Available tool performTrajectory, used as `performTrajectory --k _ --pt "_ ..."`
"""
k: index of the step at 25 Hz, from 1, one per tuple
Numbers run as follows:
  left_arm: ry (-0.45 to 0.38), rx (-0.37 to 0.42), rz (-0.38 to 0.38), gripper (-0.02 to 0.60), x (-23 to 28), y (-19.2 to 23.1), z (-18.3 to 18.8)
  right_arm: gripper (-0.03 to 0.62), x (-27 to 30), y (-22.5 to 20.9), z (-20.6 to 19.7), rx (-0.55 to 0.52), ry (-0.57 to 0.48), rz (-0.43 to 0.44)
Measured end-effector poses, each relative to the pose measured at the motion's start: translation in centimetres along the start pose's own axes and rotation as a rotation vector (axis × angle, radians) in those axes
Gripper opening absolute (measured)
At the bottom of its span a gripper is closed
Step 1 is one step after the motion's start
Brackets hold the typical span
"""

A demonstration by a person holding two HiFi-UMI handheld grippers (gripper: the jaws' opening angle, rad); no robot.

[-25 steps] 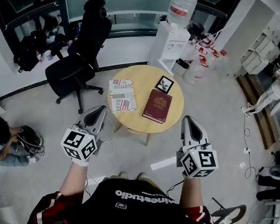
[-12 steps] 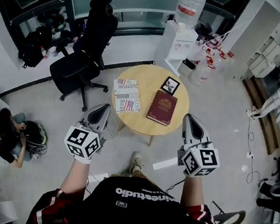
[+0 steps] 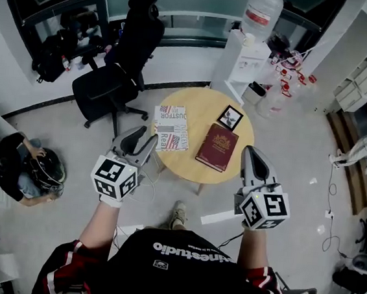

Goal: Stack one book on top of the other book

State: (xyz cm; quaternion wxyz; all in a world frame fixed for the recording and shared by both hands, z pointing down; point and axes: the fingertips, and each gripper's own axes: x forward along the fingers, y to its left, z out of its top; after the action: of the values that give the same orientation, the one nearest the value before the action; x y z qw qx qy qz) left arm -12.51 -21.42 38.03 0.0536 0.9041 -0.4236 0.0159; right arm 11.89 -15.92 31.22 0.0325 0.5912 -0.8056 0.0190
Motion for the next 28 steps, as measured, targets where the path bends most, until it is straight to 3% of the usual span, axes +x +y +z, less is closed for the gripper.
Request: performTrajectory --k 4,12,24,28 --pt "0.044 -0.022 -0.004 0.216 1.8 0.5 -2.0 0.026 1.0 -0.4 -0.8 -0.006 0.01 0.011" --pt "0.127 -0.132 0.04 0.224 5.4 2.8 -8.6 0.026 3.5 -0.7 -2.6 -0.05 0.028 0.04" --pt "0.275 -0.234 0.139 0.236 9.8 7.1 -19.0 0.026 7.4 -1.6 -5.6 -0.017 0.073 0.088" --pt "0.317 -0.276 0.141 0.259 10.9 8.1 -22.5 0.026 8.8 -1.8 -6.8 -0.019 0.089 0.099"
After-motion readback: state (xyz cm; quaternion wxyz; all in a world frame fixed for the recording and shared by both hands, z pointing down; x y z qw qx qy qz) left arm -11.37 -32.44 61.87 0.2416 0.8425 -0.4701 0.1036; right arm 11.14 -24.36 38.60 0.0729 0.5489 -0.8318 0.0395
